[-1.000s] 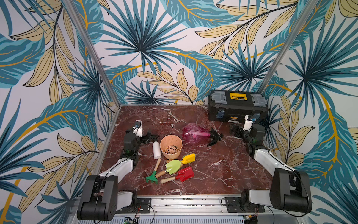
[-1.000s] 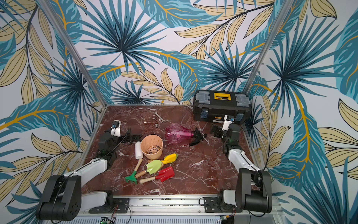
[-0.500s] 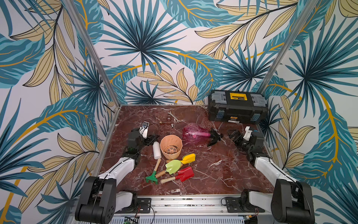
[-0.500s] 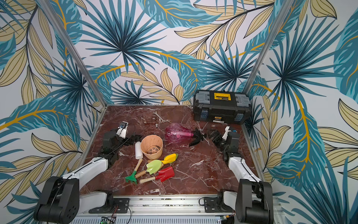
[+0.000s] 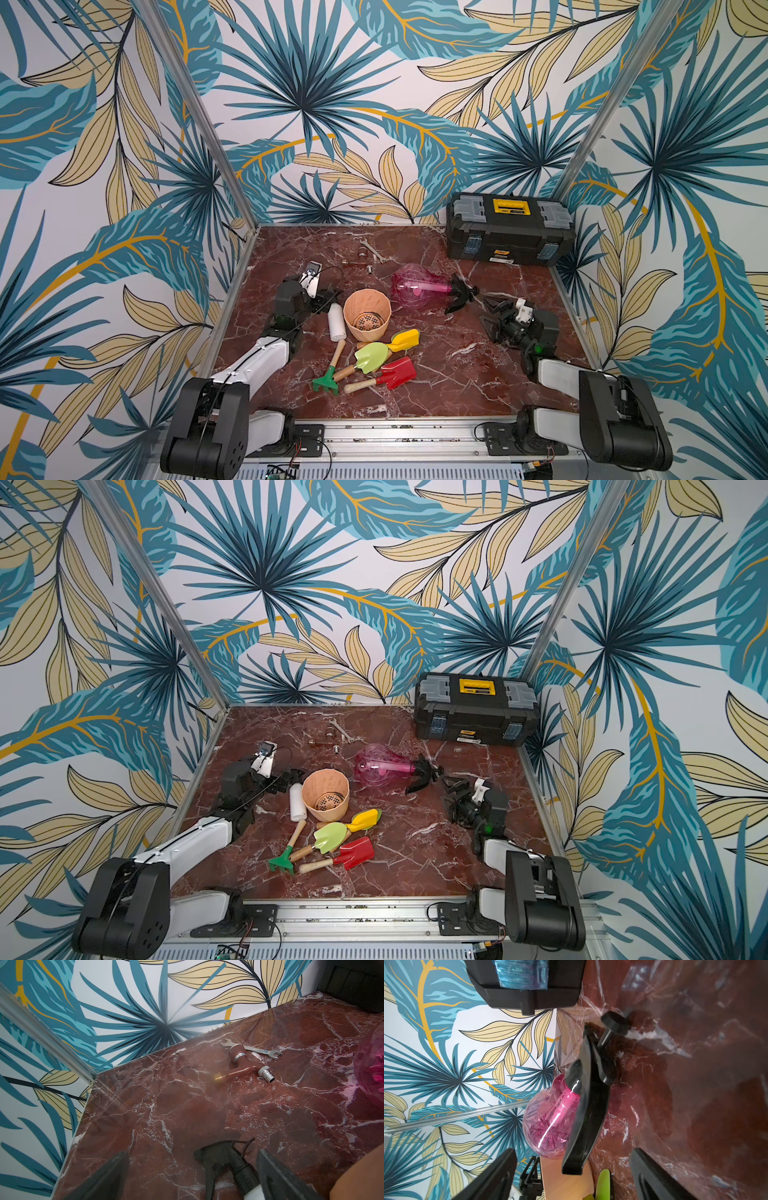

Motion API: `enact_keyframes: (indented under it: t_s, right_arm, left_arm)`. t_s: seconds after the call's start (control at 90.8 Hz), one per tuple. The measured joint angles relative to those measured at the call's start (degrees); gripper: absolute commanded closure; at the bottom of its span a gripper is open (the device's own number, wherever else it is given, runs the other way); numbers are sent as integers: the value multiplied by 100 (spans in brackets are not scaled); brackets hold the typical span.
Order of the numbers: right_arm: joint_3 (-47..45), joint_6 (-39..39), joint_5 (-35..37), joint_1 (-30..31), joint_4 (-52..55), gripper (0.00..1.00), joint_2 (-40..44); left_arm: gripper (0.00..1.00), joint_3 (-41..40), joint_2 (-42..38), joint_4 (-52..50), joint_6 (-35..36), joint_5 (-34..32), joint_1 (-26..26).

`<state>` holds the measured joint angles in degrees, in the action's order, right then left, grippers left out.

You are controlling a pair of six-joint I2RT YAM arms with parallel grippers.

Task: Organize the gardening tools
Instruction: Adjust the gardening tool at the center of the board.

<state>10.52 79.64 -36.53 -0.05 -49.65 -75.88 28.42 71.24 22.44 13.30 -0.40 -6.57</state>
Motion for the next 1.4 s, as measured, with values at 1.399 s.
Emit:
enact_keyframes:
  t_s: [1.399]
  right_arm:
    - [1609,1639,308,730,-3952,41,-4363]
  left_arm:
    - [0,0,179,-2,42,-2,-37]
